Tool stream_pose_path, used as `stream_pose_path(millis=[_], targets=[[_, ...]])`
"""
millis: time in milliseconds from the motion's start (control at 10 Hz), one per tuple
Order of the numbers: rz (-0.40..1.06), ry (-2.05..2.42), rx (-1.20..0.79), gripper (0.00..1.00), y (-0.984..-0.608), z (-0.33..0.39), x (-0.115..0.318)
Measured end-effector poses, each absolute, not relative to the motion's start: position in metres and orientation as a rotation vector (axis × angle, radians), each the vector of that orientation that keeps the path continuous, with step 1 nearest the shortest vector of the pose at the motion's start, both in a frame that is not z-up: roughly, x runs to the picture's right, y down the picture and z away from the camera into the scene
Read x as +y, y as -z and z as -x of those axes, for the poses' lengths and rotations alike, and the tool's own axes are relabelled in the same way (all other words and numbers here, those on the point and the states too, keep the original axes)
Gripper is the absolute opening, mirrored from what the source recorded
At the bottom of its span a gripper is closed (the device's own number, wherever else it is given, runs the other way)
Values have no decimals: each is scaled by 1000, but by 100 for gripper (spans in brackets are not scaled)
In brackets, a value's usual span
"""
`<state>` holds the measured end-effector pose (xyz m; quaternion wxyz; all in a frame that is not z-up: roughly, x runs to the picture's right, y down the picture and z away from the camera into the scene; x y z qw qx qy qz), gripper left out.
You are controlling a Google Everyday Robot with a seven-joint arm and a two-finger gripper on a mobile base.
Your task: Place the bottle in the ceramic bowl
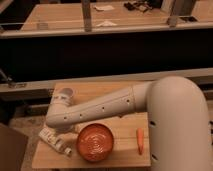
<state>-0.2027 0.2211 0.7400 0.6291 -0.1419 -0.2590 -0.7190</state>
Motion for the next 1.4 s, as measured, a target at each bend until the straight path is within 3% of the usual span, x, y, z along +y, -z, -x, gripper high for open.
stream_pose_path(millis=[200, 1400], targets=[[332, 1671, -591, 78, -739, 206, 223], [350, 1829, -623, 78, -739, 213, 239]])
